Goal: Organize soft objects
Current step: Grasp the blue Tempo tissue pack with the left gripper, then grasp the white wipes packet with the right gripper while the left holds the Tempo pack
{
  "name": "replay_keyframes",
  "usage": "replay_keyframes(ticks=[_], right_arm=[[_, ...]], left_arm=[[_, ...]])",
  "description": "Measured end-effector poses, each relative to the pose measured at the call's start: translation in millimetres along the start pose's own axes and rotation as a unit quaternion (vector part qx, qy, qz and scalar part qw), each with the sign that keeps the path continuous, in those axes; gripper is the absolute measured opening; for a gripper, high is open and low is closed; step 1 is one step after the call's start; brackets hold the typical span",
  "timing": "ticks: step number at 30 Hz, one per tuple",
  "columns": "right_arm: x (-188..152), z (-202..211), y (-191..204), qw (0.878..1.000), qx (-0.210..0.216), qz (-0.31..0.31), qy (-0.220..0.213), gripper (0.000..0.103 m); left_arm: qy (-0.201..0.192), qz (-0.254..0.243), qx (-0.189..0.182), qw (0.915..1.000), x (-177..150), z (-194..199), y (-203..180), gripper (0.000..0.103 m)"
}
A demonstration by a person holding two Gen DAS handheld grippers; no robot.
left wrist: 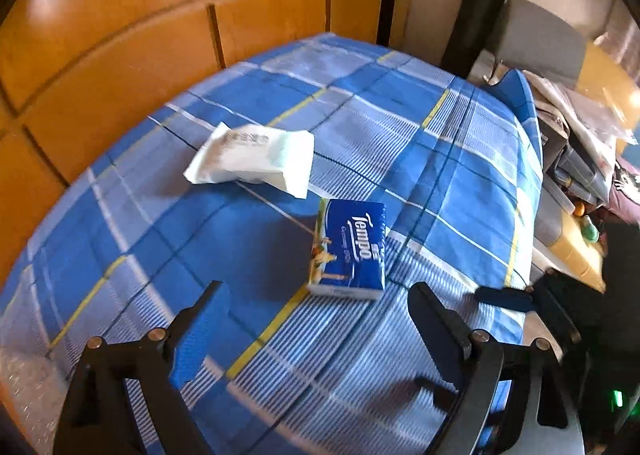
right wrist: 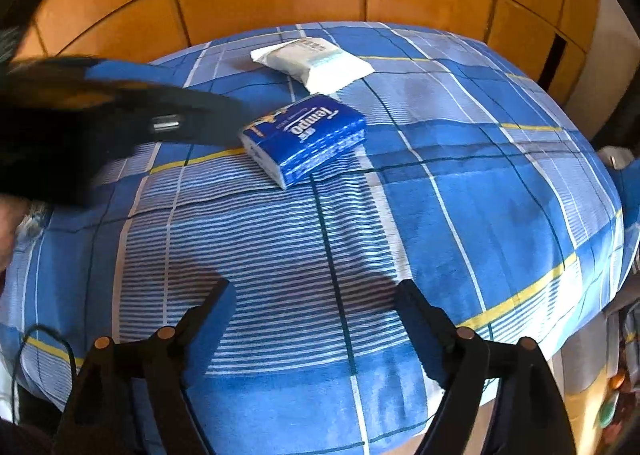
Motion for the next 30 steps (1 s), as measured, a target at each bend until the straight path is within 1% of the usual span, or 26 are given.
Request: replay_keyframes(ticks=[7,10,11,12,13,14,16,18,19,22,24,25,27,30], right_arm=[[0,0,-1,1.0,0.004,0.001,-0.007,0.086],[0,1,0,1.0,0.005,0.0,-0.009,0.086],[0,1,-1,1.0,0.005,0.0,-0.009,0.086],[0,1,-1,1.0,0.005,0.0,-0.009,0.086],[0,1,-1,1.0,0.005,0.0,-0.01,0.086],[1,1,-1,1.0,0.005,0.0,-0.01,0.087],[2,0,-2,1.0,0.007,0.0,-0.011,0.087],[2,0,-2,1.0,0.006,0.001,-0.012,0.087],[2,0,-2,1.0,0.006,0.001,-0.013,0.087],[1,0,1,1.0,0.004,0.004,-0.015,0.089],[1,0,1,1.0,0.003,0.003,-0.016,0.089],[0,0,1,1.0,0.003,0.002,-0.015,0.09],[0,-1,1,1.0,0.002,0.001,-0.012,0.09],[0,-2,1,1.0,0.0,0.0,-0.008,0.09]], left_arm=[[0.023,-0.013,-0.012,0.9996,17,-33,-13,0.091],[0.032,-0.029,-0.005,0.999,19,-46,-21,0.09],[0.034,-0.032,-0.004,0.9989,19,-50,-22,0.085],[0.04,-0.032,-0.005,0.9987,18,-55,-23,0.077],[0.047,-0.029,-0.009,0.9984,16,-59,-23,0.055],[0.056,-0.021,-0.015,0.9981,12,-62,-20,0.053],[0.043,-0.006,-0.02,0.9989,7,-56,-15,0.052],[0.031,0.015,-0.016,0.9993,-4,-47,-5,0.052],[0.025,0.028,-0.01,0.9993,-9,-43,1,0.052],[0.004,0.088,0.009,0.9961,-35,-25,27,0.052],[0.001,0.131,0.033,0.9908,-60,-17,49,0.052],[-0.003,0.145,0.041,0.9885,-69,-13,57,0.052],[-0.017,0.168,0.057,0.9839,-88,-4,71,0.052],[-0.034,0.166,0.067,0.9832,-101,1,77,0.053]])
Point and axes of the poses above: each gripper's, at about its wrist camera, not at the fingertips, and z roughly against the way its jaws point, y to its left, x to its top, the point moved 7 cm from there along -z, roughly the way its jaws point, and after that the axes turned 5 degrees about y, right-handed, at the moved point
